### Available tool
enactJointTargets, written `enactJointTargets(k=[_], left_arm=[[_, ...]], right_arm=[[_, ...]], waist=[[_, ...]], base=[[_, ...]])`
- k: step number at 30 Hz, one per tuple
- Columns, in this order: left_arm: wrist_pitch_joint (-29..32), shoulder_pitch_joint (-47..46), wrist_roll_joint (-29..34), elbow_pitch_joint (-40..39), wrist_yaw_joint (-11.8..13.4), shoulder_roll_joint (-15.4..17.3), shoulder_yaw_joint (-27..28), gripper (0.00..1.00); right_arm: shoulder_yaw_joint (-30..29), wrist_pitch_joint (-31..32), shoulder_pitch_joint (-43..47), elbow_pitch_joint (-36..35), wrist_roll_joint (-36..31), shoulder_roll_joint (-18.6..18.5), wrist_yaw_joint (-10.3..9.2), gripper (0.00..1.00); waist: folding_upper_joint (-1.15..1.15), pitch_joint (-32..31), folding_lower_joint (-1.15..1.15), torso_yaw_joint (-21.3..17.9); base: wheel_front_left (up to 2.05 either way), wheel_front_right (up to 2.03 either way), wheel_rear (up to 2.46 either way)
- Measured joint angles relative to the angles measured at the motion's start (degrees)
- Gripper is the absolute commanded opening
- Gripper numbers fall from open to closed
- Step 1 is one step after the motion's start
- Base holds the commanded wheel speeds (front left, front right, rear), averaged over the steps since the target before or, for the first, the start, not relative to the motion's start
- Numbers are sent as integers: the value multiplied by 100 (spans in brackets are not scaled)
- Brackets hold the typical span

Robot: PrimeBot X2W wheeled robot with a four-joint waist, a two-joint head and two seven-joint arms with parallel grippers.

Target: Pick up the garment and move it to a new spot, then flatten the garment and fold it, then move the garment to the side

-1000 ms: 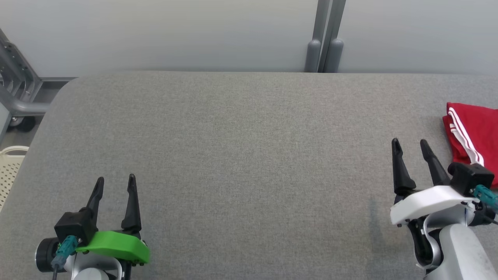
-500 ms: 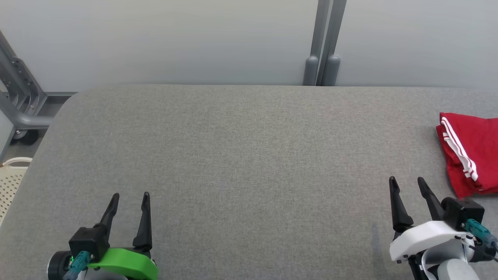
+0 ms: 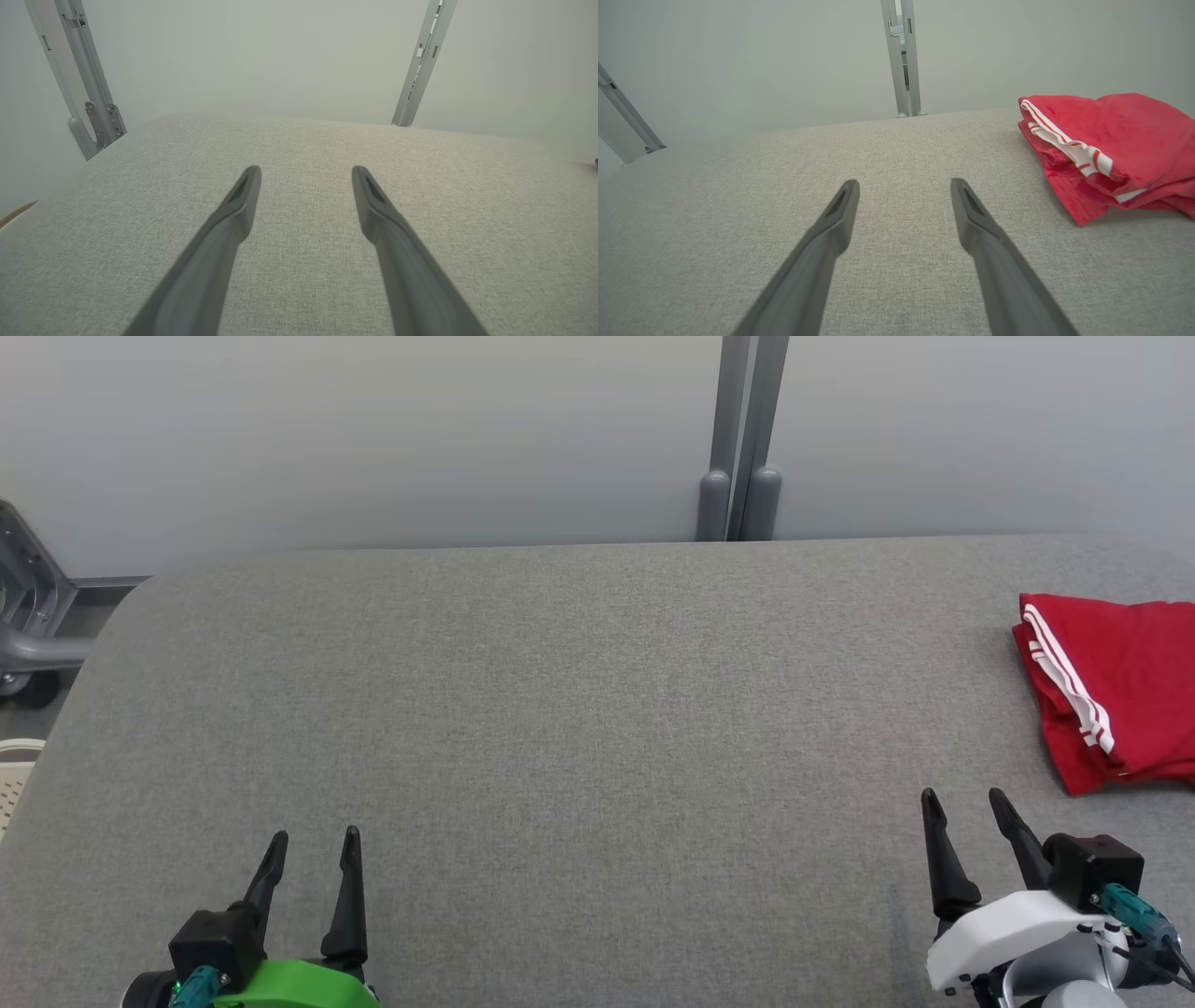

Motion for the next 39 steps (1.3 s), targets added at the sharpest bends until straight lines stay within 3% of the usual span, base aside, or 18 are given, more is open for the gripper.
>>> enactJointTargets(k=[23,24,31,39], left_arm=[[0,40,149,151,-92,-80,75,100],[1,41,163,168,-91,-81,73,0],[83,129,68,493,-91,-160,42,0],[279,118,-772,471,-91,-167,49,0]], right_arm=[[82,-49,-9,27,83,0,0,100],[86,-49,-6,42,83,2,0,0],[75,11,153,377,136,74,1,0],[-58,209,150,330,1009,76,1,0]], waist=[[0,12,0,67],[0,14,0,68],[0,16,0,63],[0,27,0,35]], base=[[0,0,0],[0,0,0],[0,0,0],[0,0,0]])
